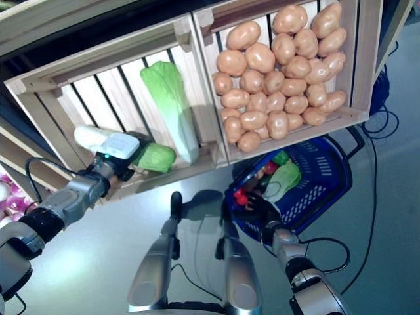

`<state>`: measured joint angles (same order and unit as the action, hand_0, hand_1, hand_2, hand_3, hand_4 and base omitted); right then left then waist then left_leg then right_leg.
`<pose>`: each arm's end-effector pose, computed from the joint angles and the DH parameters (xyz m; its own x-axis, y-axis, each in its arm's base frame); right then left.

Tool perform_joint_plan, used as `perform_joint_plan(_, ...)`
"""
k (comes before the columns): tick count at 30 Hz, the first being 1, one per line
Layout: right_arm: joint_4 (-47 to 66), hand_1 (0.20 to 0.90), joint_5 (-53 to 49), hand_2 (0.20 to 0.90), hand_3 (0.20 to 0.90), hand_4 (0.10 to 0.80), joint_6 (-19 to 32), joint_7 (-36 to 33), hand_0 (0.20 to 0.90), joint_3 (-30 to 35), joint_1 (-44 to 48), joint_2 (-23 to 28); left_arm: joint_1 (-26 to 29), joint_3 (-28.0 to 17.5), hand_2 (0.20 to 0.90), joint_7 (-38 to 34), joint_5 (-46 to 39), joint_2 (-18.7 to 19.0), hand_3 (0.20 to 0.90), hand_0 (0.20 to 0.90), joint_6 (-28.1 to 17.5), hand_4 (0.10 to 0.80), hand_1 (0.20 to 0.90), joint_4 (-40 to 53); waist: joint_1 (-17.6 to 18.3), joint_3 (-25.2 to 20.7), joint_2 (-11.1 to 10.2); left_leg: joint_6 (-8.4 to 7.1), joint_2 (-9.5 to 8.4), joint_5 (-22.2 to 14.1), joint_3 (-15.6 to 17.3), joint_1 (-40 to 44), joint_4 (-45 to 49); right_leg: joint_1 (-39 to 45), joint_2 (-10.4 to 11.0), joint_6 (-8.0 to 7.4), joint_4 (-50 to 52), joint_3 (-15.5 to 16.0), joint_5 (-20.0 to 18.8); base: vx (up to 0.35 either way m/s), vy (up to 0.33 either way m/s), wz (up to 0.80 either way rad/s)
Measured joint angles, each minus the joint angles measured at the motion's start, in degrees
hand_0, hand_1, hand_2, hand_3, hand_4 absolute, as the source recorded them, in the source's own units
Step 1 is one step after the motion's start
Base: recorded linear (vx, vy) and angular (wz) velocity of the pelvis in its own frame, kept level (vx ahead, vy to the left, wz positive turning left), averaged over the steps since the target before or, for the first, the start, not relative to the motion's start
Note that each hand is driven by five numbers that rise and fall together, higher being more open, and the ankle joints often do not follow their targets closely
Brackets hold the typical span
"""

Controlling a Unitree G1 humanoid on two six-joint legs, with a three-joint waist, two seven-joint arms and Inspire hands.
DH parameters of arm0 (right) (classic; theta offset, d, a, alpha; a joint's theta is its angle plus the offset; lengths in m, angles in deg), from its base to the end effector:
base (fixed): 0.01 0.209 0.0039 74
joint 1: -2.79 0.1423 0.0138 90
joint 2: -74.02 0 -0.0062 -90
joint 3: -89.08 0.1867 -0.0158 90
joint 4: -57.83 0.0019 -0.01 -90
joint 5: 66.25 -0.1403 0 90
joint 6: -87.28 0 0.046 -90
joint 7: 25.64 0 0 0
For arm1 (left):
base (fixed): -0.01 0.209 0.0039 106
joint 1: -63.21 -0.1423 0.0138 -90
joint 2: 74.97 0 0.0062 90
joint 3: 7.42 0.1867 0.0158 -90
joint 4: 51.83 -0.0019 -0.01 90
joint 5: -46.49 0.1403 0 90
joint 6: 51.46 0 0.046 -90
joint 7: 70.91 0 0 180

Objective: Put vegetables into the basket

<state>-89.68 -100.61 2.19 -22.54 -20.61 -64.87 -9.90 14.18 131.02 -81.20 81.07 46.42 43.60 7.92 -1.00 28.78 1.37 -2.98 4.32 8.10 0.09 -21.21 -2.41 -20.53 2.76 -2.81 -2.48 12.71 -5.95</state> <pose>0.2387 -0.2276 -0.0325 0.8457 -0.0267 -0.5330 0.0346 0.9994 0.0049 0.3042 0.2326 0.0998 0.9801 -0.1791 -0.0854 0.0461 -0.2130 0.9760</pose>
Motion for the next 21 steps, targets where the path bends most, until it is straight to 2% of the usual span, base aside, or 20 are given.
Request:
perform_joint_plan(5, -0.07, 0.900, -0.03, 0.900, 0.900, 0.800, -0.08, -0.02, 0.900, 0.01, 0.61, 0.00, 0.44, 0.29, 0.900, 0.21, 0.05, -0.86, 0.900, 0.900, 1.98, 0.800, 0.900, -0.05, 0.03, 0.06, 0.05, 0.00, 0.02, 0.00, 0.01, -0.19, 0.21, -0.43, 0.08, 0.05, 0.68, -0.04, 0.08, -0.005, -0.017, 0.00)
perform_joint_plan(9, -0.28, 0.900, -0.27, 0.900, 0.900, 0.800, -0.09, -0.12, 0.900, 0.05, 1.51, -0.02, 0.86, 0.31, 0.900, -5.77, 0.85, -3.56, 0.900, 0.900, 3.40, 0.800, 0.900, -3.45, 0.11, 0.14, -0.10, -0.12, 0.12, 0.16, -0.04, -1.96, 0.99, -2.24, 0.01, 0.24, 1.77, 0.04, 0.19, -0.017, -0.052, 0.00)
perform_joint_plan(15, -0.15, 0.900, -2.10, 0.900, 0.900, 0.800, -0.07, -0.96, 0.900, -1.44, 2.64, -0.67, 1.25, -0.96, 0.900, -23.08, 1.93, -9.52, 0.900, 0.900, 0.02, 0.800, 0.900, -16.10, 0.15, 0.61, -1.21, -0.32, 0.48, 0.28, -0.13, -3.47, 1.90, -4.04, -0.30, 0.78, 3.34, 0.06, 0.57, -0.013, -0.018, 0.00)
perform_joint_plan(17, -0.17, 0.900, -2.09, 0.900, 0.900, 0.800, -0.04, -1.75, 0.900, -1.77, 3.23, -1.31, 1.70, -2.42, 0.900, -29.45, 1.83, -11.47, 0.900, 0.900, -1.98, 0.800, 0.900, -20.92, 0.15, 1.02, -2.22, -0.56, 0.66, 0.47, -0.12, -4.08, 1.98, -5.23, -0.39, 1.07, 4.56, 0.00, 0.82, -0.013, -0.009, -0.02)
perform_joint_plan(21, 0.05, 0.900, -2.08, 0.900, 0.900, 0.800, -0.03, -2.47, 0.900, -2.21, 3.41, -2.81, 1.91, -5.80, 0.900, -37.26, 1.57, -14.57, 0.900, 0.900, -3.67, 0.800, 0.900, -26.52, 0.48, 1.14, -4.08, -0.60, 0.80, 0.74, 0.01, -4.96, 2.07, -6.82, -0.47, 0.97, 5.84, -0.65, 1.16, -0.015, -0.016, -0.03)
